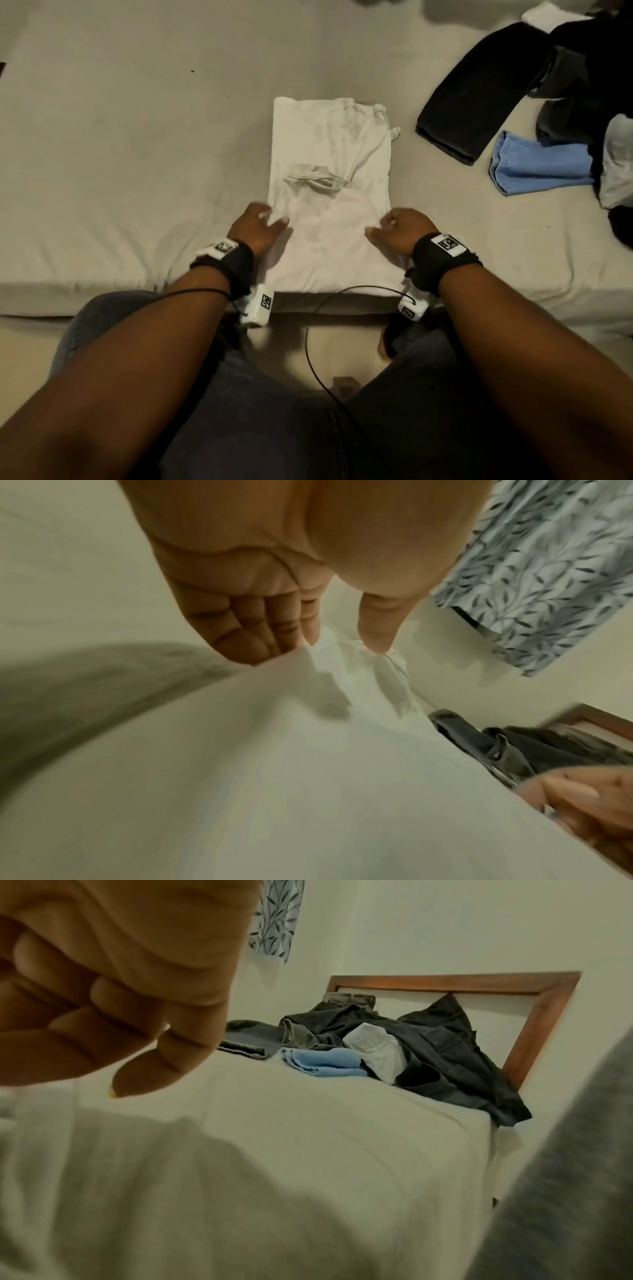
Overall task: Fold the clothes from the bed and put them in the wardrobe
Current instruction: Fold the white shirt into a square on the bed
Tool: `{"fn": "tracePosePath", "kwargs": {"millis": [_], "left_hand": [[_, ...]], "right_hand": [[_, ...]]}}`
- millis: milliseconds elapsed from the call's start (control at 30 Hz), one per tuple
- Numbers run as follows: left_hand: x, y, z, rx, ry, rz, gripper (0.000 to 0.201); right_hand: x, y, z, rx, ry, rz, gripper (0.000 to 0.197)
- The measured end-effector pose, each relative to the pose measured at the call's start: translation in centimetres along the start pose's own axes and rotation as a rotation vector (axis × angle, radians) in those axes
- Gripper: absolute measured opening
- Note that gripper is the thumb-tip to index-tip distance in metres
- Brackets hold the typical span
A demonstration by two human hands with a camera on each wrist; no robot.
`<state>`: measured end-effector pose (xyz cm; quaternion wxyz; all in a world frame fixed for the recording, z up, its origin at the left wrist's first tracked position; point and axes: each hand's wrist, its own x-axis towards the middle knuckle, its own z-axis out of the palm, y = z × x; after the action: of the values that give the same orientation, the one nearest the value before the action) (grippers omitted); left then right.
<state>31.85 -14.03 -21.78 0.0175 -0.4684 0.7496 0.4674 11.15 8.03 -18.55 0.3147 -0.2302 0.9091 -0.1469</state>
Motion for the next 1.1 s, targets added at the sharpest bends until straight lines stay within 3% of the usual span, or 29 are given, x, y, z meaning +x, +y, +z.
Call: {"fn": "tracePosePath", "kwargs": {"millis": [67, 200, 233, 333, 400, 500, 567, 733, 800, 867, 900, 933, 1000, 1033, 1100], "left_hand": [[2.0, 2.0, 0.2, 0.007, -0.018, 0.068, 0.049], [6.2, 4.2, 0.2, -0.12, 0.028, -0.046, 0.041], [6.6, 4.6, 0.1, -0.135, 0.023, -0.083, 0.044], [7.5, 5.2, -0.4, -0.094, -0.045, -0.233, 0.058], [8.3, 5.0, -0.5, -0.262, -0.085, -0.307, 0.045], [8.9, 5.3, -1.1, -0.632, -0.08, -0.287, 0.01], [9.3, 4.9, -1.5, -0.692, 0.005, -0.232, 0.026], [9.5, 2.2, -0.8, -0.34, 0.175, -0.117, 0.026], [8.2, 2.7, -0.6, -0.047, 0.257, 0.145, 0.037], [6.5, 4.0, -0.2, 0.178, 0.281, 0.527, 0.038], [5.7, 4.4, 0.2, 0.269, 0.215, 0.632, 0.041], [5.3, 4.2, 0.9, 0.381, 0.104, 0.646, 0.054], [4.9, 3.0, 2.3, 0.673, -0.155, 0.462, 0.097], [4.9, 2.2, 2.8, 0.766, -0.232, 0.364, 0.113], [5.6, 1.2, 3.3, 0.8, -0.282, 0.292, 0.13]], "right_hand": [[1.7, -1.3, 0.3, 0.07, 0.015, -0.036, 0.047], [5.0, -3.2, 1.2, 0.191, -0.012, -0.035, 0.064], [5.5, -3.4, 1.2, 0.188, -0.012, -0.018, 0.063], [6.9, -3.8, 0.6, 0.121, -0.024, 0.019, 0.034], [7.4, -3.8, 0.0, 0.101, -0.038, 0.019, 0.025], [8.2, -3.5, -0.4, 0.149, -0.051, 0.021, 0.024], [8.4, -3.5, -0.3, 0.21, -0.01, 0.01, 0.021], [8.9, -3.7, 1.0, 0.272, 0.11, 0.041, 0.022], [8.8, -4.4, 1.1, 0.287, 0.123, 0.061, 0.023], [8.3, -5.4, 1.0, 0.128, 0.141, -0.094, 0.053], [8.0, -6.0, 1.1, 0.028, 0.123, -0.218, 0.072], [7.5, -6.5, 1.5, -0.07, 0.069, -0.328, 0.089], [6.5, -6.9, 3.2, -0.315, -0.149, -0.394, 0.113], [6.1, -6.4, 4.3, -0.434, -0.244, -0.373, 0.119], [5.9, -5.4, 5.3, -0.519, -0.292, -0.338, 0.124]]}}
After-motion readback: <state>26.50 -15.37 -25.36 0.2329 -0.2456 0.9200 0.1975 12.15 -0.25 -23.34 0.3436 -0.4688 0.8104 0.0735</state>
